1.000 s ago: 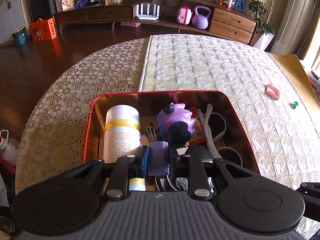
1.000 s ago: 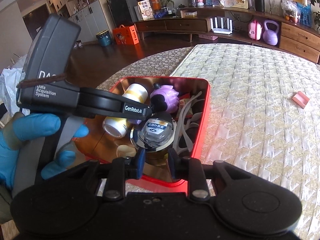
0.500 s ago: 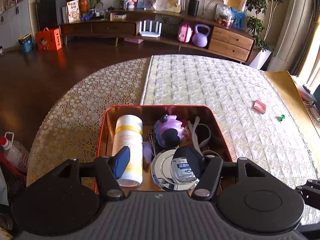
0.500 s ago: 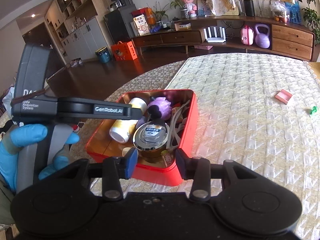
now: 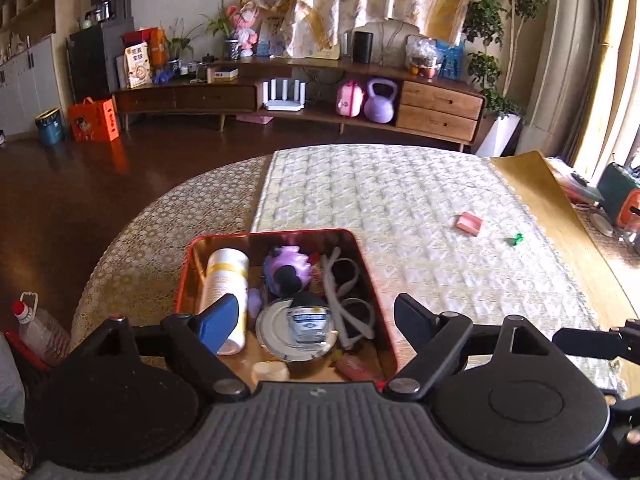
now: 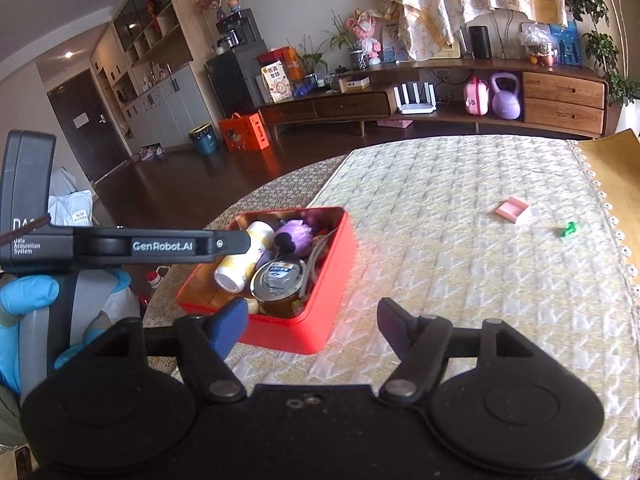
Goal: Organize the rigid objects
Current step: 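Move both open tools toward the pink soap dish and green pawn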
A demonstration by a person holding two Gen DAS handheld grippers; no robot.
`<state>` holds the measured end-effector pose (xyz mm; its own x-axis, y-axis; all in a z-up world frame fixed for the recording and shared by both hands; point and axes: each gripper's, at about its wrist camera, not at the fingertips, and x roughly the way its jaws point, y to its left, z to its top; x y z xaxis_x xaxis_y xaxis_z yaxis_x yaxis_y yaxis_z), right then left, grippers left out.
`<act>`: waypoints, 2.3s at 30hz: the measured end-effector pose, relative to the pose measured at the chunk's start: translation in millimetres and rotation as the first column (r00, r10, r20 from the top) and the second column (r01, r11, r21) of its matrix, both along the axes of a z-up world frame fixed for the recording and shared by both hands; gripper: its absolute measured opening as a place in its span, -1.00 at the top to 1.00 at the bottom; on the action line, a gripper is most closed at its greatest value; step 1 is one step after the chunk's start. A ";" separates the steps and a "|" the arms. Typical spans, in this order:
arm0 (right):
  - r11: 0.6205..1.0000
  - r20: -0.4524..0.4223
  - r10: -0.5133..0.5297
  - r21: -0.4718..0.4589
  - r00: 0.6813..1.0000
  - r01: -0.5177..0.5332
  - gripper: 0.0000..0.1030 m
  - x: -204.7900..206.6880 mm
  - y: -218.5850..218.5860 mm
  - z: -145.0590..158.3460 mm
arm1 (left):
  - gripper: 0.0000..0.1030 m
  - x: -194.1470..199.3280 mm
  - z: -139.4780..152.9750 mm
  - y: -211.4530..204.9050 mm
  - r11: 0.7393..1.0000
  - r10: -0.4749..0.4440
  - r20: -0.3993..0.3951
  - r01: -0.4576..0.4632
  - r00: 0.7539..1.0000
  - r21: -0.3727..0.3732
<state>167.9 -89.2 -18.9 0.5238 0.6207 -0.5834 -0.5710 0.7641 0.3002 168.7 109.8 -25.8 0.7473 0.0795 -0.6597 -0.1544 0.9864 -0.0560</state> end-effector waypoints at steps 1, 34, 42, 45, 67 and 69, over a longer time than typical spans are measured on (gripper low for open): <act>1.000 0.006 -0.004 -0.001 1.000 0.004 -0.54 0.3 -5.7 2.0 | -0.66 -0.2 1.2 -5.6 1.000 -0.006 -0.003 0.006 1.000 0.003; 0.977 0.068 -0.129 -0.162 0.989 0.139 -0.95 121.1 -149.8 -42.7 | -0.99 157.2 -26.5 -164.5 0.973 -0.228 -0.061 0.229 0.972 0.010; 0.972 0.056 -0.116 -0.197 0.992 0.125 -0.95 169.2 -151.4 -70.4 | -0.99 215.2 -54.7 -179.6 0.961 -0.272 -0.078 0.274 0.959 0.025; 0.968 0.073 -0.099 -0.225 0.992 0.113 -0.94 180.9 -145.9 -78.4 | -0.99 234.1 -66.7 -182.1 0.966 -0.250 -0.087 0.254 0.964 0.037; 0.951 0.121 -0.038 -0.301 0.992 0.073 -0.23 247.3 -111.0 -124.6 | -0.66 306.9 -132.9 -200.1 0.980 -0.188 -0.151 0.195 0.971 0.036; 0.953 0.131 -0.037 -0.292 0.991 0.074 -0.18 248.6 -110.7 -125.4 | -0.57 306.0 -136.5 -200.9 0.979 -0.191 -0.144 0.199 0.971 0.042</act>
<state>416.5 -199.9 -144.3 0.6317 0.3977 -0.6655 -0.5430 0.8397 -0.0136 474.7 -91.1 -162.3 0.6536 -0.0194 -0.7566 0.0393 0.9992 0.0083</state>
